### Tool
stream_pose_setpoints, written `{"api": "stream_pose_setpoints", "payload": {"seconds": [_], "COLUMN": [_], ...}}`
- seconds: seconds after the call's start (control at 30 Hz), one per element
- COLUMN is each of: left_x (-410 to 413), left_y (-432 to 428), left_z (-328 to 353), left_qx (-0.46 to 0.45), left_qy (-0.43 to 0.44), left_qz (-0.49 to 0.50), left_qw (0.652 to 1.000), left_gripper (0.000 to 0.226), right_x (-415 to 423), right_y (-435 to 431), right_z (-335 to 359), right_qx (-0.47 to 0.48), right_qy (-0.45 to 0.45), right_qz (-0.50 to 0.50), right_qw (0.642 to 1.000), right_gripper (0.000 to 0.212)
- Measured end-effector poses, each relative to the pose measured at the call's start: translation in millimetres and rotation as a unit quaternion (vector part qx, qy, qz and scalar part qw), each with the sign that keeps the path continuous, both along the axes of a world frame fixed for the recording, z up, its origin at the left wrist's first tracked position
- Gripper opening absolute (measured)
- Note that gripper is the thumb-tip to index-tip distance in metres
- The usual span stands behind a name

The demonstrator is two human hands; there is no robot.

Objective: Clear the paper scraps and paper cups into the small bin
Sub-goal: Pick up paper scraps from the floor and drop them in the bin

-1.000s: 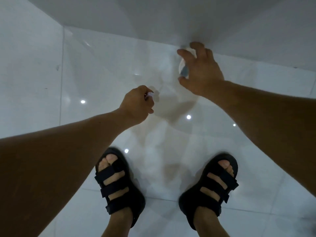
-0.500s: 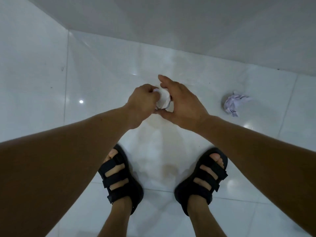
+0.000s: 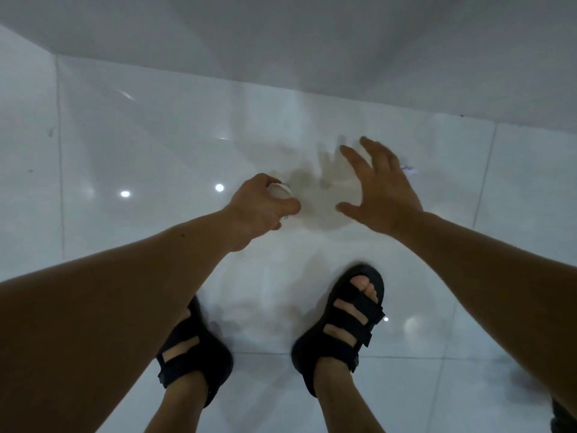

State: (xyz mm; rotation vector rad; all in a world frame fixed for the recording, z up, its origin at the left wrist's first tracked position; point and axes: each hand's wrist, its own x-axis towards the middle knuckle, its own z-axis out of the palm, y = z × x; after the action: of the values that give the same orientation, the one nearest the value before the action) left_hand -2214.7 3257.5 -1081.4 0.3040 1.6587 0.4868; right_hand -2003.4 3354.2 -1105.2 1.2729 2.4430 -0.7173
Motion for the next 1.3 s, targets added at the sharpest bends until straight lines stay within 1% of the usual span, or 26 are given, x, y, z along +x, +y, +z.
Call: {"api": "stream_pose_setpoints", "payload": {"seconds": [0.07, 0.1, 0.13, 0.2, 0.27, 0.3, 0.4, 0.47, 0.63, 0.77, 0.9, 1.07, 1.2, 1.3], "left_x": [0, -1, -3, -7, -13, -17, -33, -50, -111, -158, -191, -220, -220, -214], "left_y": [-6, -8, -11, -17, -22, -25, -31, -32, -31, -49, -82, -142, -210, -271], "left_z": [-13, -20, -25, -32, -31, -28, -4, 25, 133, 236, 340, 481, 585, 639], "left_qx": [-0.001, -0.002, -0.003, -0.003, -0.004, -0.005, -0.009, -0.003, 0.037, 0.064, 0.072, 0.091, 0.083, 0.065], "left_qy": [0.041, 0.059, 0.074, 0.090, 0.097, 0.100, 0.105, 0.110, 0.149, 0.168, 0.187, 0.228, 0.256, 0.285], "left_qz": [-0.037, -0.048, -0.056, -0.065, -0.068, -0.067, -0.052, -0.048, -0.008, 0.027, 0.070, 0.073, 0.144, 0.196], "left_qw": [0.998, 0.997, 0.996, 0.994, 0.993, 0.993, 0.993, 0.993, 0.988, 0.983, 0.977, 0.967, 0.952, 0.936], "left_gripper": [0.046, 0.049, 0.051, 0.053, 0.054, 0.054, 0.053, 0.052, 0.055, 0.061, 0.064, 0.070, 0.070, 0.069], "right_x": [28, 38, 45, 50, 47, 41, 12, -19, -110, -173, -220, -264, -289, -314], "right_y": [16, 21, 23, 19, 6, -2, -28, -39, -49, -47, -48, -81, -130, -174], "right_z": [-15, -22, -27, -36, -37, -34, -6, 25, 132, 234, 342, 478, 576, 635], "right_qx": [-0.004, -0.020, -0.036, -0.050, -0.040, -0.040, -0.066, -0.088, -0.110, -0.084, -0.058, -0.056, -0.074, -0.075], "right_qy": [-0.121, -0.152, -0.162, -0.139, -0.109, -0.100, -0.052, -0.010, 0.042, 0.077, 0.087, 0.116, 0.140, 0.138], "right_qz": [-0.033, -0.043, -0.055, -0.090, -0.124, -0.133, -0.142, -0.126, -0.062, 0.013, 0.047, 0.081, 0.166, 0.234], "right_qw": [0.992, 0.987, 0.985, 0.985, 0.985, 0.985, 0.986, 0.988, 0.991, 0.993, 0.993, 0.988, 0.973, 0.959], "right_gripper": [0.103, 0.102, 0.098, 0.083, 0.066, 0.062, 0.062, 0.064, 0.063, 0.061, 0.061, 0.060, 0.061, 0.062]}}
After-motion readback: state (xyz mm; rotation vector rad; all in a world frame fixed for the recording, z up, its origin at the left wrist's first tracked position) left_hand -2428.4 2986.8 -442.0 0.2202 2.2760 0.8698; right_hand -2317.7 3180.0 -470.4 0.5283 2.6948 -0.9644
